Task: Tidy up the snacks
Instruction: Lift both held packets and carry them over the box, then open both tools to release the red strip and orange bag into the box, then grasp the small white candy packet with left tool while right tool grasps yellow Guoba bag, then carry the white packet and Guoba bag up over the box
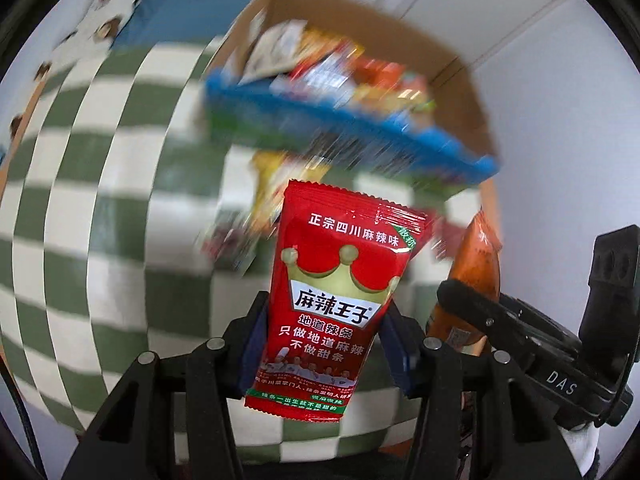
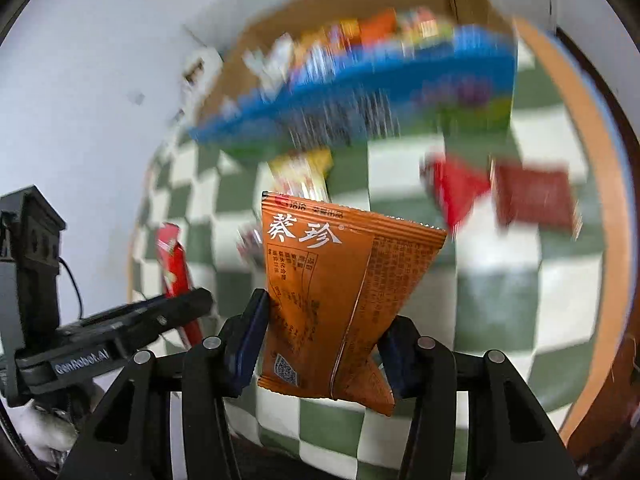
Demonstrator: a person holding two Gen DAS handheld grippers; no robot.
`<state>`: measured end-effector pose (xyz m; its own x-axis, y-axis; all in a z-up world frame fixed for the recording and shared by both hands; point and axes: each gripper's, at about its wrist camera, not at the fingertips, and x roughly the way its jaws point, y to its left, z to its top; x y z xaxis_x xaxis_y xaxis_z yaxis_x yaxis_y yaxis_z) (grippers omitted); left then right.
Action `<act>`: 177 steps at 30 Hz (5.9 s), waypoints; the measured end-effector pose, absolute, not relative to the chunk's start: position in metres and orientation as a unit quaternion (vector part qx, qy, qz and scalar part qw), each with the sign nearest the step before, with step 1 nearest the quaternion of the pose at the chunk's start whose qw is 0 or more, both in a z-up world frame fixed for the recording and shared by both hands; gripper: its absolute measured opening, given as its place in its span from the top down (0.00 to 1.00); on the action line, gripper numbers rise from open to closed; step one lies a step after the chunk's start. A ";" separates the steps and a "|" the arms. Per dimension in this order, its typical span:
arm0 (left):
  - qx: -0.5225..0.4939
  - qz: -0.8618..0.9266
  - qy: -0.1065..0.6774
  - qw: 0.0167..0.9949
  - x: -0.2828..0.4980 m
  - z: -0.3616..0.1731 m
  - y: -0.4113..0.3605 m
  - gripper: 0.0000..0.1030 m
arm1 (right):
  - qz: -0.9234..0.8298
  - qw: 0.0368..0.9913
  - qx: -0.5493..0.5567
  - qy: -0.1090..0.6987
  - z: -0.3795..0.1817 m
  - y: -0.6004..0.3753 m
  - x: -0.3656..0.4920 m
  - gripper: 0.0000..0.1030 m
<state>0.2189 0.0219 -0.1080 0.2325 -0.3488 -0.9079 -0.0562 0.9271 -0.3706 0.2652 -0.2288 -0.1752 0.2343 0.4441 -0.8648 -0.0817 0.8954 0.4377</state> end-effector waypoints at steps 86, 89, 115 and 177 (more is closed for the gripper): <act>-0.010 -0.006 0.434 0.901 0.280 -0.027 -0.031 0.13 | 0.032 0.888 0.040 0.458 -0.073 -0.276 0.333 0.04; -0.007 -0.008 0.419 0.908 0.268 -0.014 -0.033 0.13 | 0.034 0.895 0.039 0.444 -0.059 -0.277 0.316 0.04; -0.010 0.098 0.608 0.788 0.220 -0.187 0.083 0.13 | 0.123 0.786 0.159 0.585 -0.203 -0.220 0.297 0.11; -0.101 -0.031 0.734 0.671 0.160 -0.283 0.015 0.46 | 0.072 0.703 0.093 0.702 -0.329 -0.205 0.211 0.43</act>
<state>0.1604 0.0154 -0.2827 -0.0798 -0.1898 -0.9786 -0.1053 0.9778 -0.1811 0.2109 -0.2054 -0.3290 0.0048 0.2316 -0.9728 0.0285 0.9724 0.2316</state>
